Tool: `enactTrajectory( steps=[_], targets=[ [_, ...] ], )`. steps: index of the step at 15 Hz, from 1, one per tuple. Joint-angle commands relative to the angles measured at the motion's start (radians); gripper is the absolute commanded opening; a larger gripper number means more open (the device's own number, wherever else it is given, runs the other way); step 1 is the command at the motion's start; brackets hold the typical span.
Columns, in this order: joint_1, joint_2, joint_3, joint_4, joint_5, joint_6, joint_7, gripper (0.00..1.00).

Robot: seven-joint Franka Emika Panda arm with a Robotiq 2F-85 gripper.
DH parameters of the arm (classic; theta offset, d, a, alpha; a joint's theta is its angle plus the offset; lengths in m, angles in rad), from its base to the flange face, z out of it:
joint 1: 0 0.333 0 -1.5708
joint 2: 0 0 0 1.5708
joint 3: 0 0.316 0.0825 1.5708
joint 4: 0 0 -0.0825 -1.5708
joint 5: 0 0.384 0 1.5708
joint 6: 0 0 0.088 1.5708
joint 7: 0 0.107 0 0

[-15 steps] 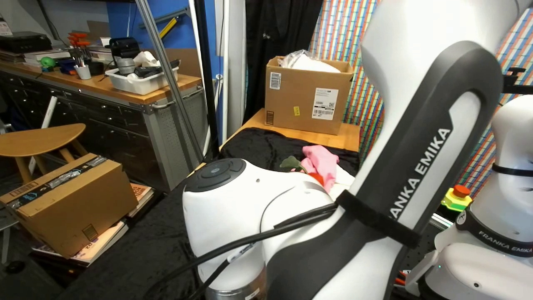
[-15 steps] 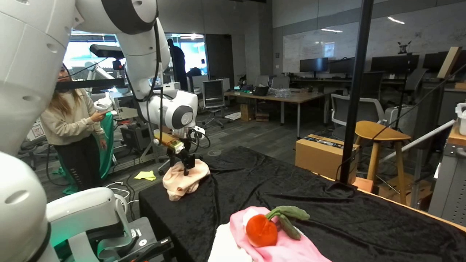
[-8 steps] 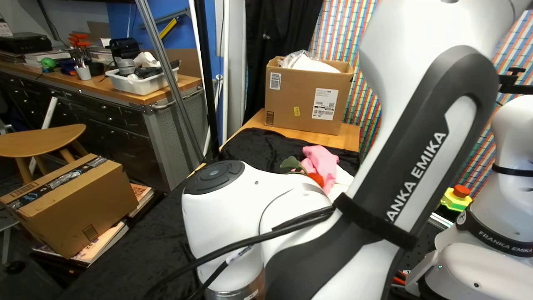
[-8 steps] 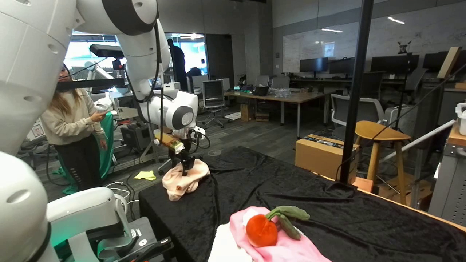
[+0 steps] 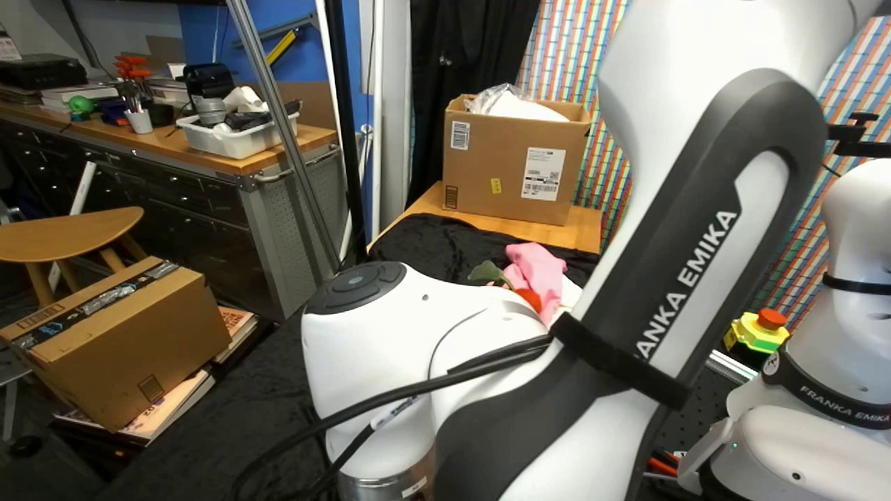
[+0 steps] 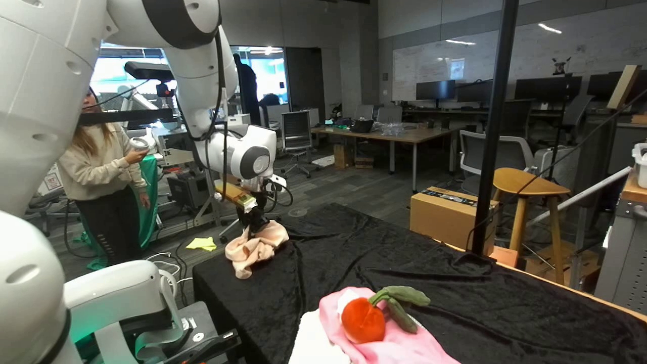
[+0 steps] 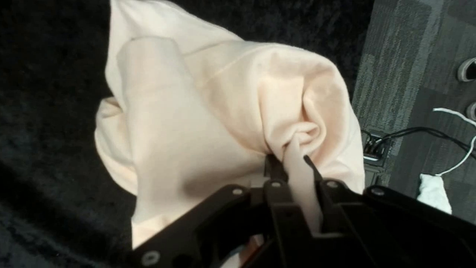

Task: Pile the white rope, towels, t-shirts and radish together on the right side of the table

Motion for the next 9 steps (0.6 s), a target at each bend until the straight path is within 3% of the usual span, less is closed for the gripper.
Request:
enactTrajectory(
  steps=[1, 9],
  targets=[
    [-0.040, -0.043, 0.029, -0.002, 0.044, -0.014, -0.045, 0.08],
    [-0.159, -0.237, 0.035, -0.103, 0.137, -0.037, -0.140, 0.10]
  ],
)
